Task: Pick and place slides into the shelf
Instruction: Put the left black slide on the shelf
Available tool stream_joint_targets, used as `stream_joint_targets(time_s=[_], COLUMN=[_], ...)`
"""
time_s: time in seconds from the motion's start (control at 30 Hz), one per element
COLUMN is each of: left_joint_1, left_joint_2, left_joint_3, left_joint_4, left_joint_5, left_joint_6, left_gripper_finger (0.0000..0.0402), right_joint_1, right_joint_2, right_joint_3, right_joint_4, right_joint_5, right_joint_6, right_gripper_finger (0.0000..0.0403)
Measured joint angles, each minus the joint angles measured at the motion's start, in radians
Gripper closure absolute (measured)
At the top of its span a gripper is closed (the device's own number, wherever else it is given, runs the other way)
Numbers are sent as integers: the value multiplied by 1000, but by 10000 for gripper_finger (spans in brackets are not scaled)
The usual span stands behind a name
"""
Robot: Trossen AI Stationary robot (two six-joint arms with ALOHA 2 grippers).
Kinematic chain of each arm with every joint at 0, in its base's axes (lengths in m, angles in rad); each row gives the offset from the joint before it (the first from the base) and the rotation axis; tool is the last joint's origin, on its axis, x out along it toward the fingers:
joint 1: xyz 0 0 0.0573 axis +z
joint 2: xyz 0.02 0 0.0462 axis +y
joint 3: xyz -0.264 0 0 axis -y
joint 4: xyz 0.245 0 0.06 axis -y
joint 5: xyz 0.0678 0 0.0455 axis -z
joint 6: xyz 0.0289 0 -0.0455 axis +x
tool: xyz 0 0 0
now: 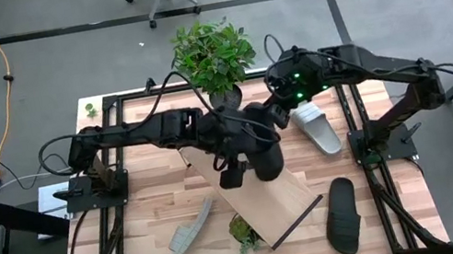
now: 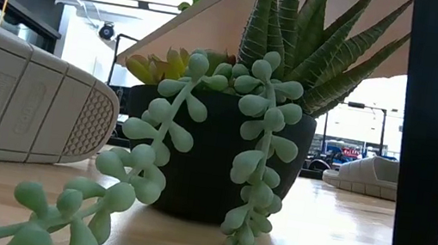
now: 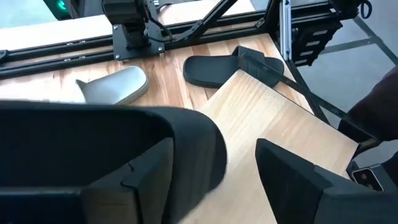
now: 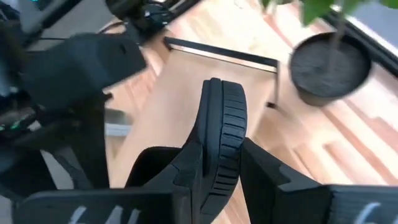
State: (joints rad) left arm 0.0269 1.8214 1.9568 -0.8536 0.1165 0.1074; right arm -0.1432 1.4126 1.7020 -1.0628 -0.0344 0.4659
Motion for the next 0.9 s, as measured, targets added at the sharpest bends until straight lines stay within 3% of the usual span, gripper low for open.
stream_joint_targets(time_s=[0.37,0.6,0.8,0.9], left_joint_1=[0,24,56,60], left_joint_2=[-4,-4,-4,-39], left_joint_3=[85,254,400,383], left_joint_4=[-7,-98,-257,-283], left_joint_5=[-64,-122,-144,-147], left_joint_6=[20,75,87,89], left_gripper_finger=[242,278,305,316], right_joint_1=[-7,23,139,193], right_joint_2=[-227,-383,-556,-644], right_joint_3=[0,-17,-266,-438], right_joint_4=[-127,-168,-14,168], right_joint_5=[91,155,276,301], right_joint_6=[75,196,351,420], right_gripper_finger=[336,336,336,336])
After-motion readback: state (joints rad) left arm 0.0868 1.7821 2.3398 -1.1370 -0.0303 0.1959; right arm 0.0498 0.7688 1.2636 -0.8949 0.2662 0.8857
